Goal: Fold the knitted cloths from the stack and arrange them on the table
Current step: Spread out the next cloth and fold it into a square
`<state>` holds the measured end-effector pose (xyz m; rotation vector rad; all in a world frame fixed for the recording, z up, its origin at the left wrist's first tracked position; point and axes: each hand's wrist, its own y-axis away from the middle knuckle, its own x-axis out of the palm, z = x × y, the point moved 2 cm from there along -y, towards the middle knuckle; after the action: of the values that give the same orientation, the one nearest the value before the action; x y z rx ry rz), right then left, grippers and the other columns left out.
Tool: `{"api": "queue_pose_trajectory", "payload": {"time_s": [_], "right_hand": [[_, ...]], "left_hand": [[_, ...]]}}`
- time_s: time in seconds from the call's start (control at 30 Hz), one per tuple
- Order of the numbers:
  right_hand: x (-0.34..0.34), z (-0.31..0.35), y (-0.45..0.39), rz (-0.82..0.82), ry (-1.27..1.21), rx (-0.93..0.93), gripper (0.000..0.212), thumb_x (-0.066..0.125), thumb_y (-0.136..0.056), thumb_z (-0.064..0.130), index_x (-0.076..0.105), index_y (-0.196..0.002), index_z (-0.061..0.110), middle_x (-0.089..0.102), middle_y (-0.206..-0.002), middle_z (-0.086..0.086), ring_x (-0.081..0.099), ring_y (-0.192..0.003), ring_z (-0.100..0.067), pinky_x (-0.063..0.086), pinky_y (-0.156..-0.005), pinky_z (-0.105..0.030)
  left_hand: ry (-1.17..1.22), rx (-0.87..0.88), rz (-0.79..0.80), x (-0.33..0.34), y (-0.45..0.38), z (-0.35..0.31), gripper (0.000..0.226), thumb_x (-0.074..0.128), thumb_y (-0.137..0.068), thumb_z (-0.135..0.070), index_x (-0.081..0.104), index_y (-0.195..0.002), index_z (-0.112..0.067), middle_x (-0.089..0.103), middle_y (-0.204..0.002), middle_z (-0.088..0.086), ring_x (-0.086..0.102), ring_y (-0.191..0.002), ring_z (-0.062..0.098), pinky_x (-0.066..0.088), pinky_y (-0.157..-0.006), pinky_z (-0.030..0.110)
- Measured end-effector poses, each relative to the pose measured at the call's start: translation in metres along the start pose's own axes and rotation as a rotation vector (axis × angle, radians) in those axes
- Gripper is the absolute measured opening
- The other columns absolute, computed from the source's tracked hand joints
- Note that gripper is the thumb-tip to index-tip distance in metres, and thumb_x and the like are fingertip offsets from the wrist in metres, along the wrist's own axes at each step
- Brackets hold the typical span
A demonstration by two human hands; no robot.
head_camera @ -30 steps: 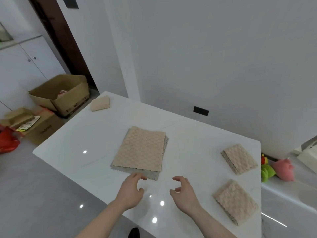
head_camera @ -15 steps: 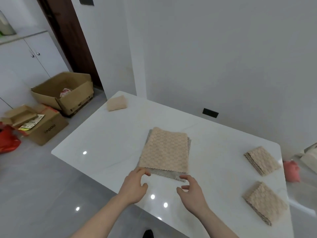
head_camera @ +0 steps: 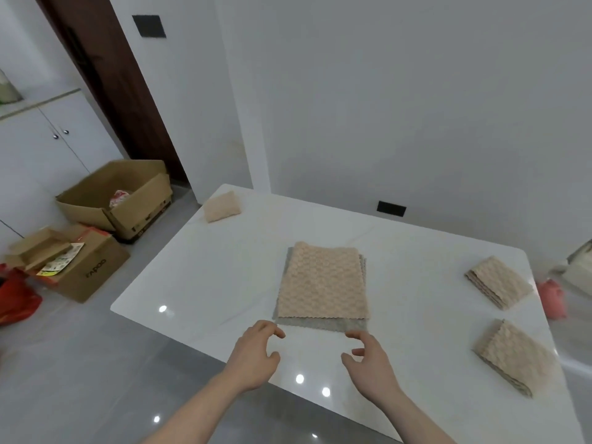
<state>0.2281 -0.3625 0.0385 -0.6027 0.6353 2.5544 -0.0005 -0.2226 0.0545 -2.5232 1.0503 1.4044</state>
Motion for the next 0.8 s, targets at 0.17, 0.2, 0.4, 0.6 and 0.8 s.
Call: {"api": "queue_pose_trajectory", "payload": {"time_s": [0.17, 0.2, 0.4, 0.6, 0.8], "right_hand": [[0.015, 0.014, -0.019, -0.101, 0.011, 0.051, 0.040, 0.065, -0.091, 0.021, 0.053, -0.128, 0.033, 0.053, -0.128, 0.015, 0.058, -0.108, -0.007, 0.049, -0.086, -0.025], [0.019, 0.017, -0.022, -0.119, 0.014, 0.059, 0.040, 0.065, -0.090, 0.021, 0.053, -0.127, 0.034, 0.053, -0.128, 0.015, 0.058, -0.108, -0.007, 0.047, -0.085, -0.024], [0.047, 0.021, -0.057, -0.200, 0.076, 0.056, 0.037, 0.066, -0.090, 0.018, 0.051, -0.117, 0.038, 0.057, -0.120, 0.012, 0.057, -0.112, -0.011, 0.047, -0.089, -0.027], [0.056, -0.002, -0.112, -0.221, 0.227, 0.035, 0.038, 0.063, -0.090, 0.016, 0.057, -0.123, 0.033, 0.054, -0.128, 0.016, 0.052, -0.115, -0.008, 0.042, -0.090, -0.022], [0.067, -0.053, -0.167, -0.251, 0.391, -0.010, 0.044, 0.065, -0.086, 0.019, 0.060, -0.128, 0.030, 0.053, -0.131, 0.013, 0.048, -0.122, -0.018, 0.043, -0.100, -0.029]], "left_hand": [[-0.009, 0.102, 0.070, -0.020, -0.038, 0.011, 0.037, 0.054, -0.086, -0.025, 0.057, -0.122, -0.035, 0.046, -0.132, -0.020, 0.049, -0.120, 0.007, 0.040, -0.107, 0.028], [-0.014, 0.120, 0.091, -0.021, -0.045, 0.015, 0.038, 0.054, -0.086, -0.025, 0.057, -0.123, -0.035, 0.045, -0.131, -0.019, 0.048, -0.119, 0.007, 0.040, -0.107, 0.028], [-0.082, 0.244, 0.152, -0.015, -0.099, 0.044, 0.039, 0.052, -0.088, -0.022, 0.056, -0.125, -0.031, 0.046, -0.127, -0.019, 0.046, -0.113, 0.007, 0.040, -0.099, 0.025], [-0.111, 0.300, 0.137, 0.017, -0.151, 0.073, 0.043, 0.051, -0.087, -0.017, 0.055, -0.129, -0.027, 0.045, -0.132, -0.016, 0.043, -0.119, 0.011, 0.039, -0.097, 0.023], [-0.123, 0.382, 0.034, 0.069, -0.195, 0.106, 0.040, 0.053, -0.088, -0.029, 0.053, -0.127, -0.035, 0.045, -0.130, -0.023, 0.040, -0.119, 0.004, 0.039, -0.102, 0.022]]}}
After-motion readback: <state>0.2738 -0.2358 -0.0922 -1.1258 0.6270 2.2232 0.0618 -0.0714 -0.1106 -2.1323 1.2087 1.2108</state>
